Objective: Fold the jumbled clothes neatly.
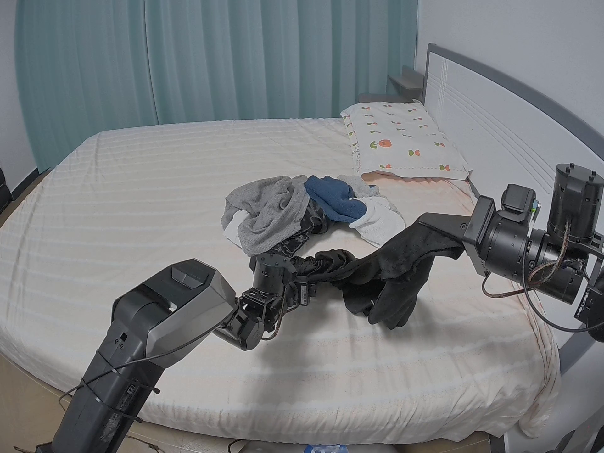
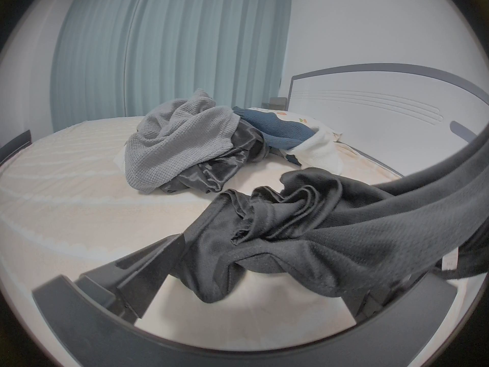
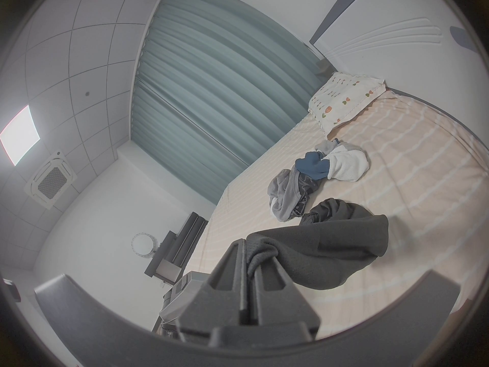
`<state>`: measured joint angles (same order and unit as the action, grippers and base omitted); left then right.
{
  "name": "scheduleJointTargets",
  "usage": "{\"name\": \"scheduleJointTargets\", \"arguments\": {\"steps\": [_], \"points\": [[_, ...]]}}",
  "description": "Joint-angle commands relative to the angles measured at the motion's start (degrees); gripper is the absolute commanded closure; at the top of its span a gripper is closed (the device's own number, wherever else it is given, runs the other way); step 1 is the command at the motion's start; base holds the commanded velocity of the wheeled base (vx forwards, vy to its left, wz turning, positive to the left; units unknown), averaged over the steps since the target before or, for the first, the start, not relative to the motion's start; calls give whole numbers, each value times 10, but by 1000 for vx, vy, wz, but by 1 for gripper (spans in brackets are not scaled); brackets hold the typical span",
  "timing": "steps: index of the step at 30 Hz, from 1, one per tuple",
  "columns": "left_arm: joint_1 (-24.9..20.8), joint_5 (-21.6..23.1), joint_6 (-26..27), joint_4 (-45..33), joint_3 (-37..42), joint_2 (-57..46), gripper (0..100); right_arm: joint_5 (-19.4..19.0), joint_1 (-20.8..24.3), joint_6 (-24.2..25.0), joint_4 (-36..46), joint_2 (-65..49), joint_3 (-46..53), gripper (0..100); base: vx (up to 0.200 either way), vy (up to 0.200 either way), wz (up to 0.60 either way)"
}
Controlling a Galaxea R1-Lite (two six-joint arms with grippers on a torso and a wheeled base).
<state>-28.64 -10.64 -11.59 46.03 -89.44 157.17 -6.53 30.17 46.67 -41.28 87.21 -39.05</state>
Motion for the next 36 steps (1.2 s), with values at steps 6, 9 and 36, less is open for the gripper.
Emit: {"name": "scheduleJointTargets", "arguments": {"steps": [6,9,36], "points": [[2,-28,-48,0,-6,-20,100,3,-13,-1,1,7,-2,100,0,0,0],[3,-28,-69,0,42,-63,100,5,-18,-1,1,17,-1,100,0,0,0],[-7,-21,-329,-158,277,-494,100,65,-41,-4,-19,153,-269,100,0,0,0]]}}
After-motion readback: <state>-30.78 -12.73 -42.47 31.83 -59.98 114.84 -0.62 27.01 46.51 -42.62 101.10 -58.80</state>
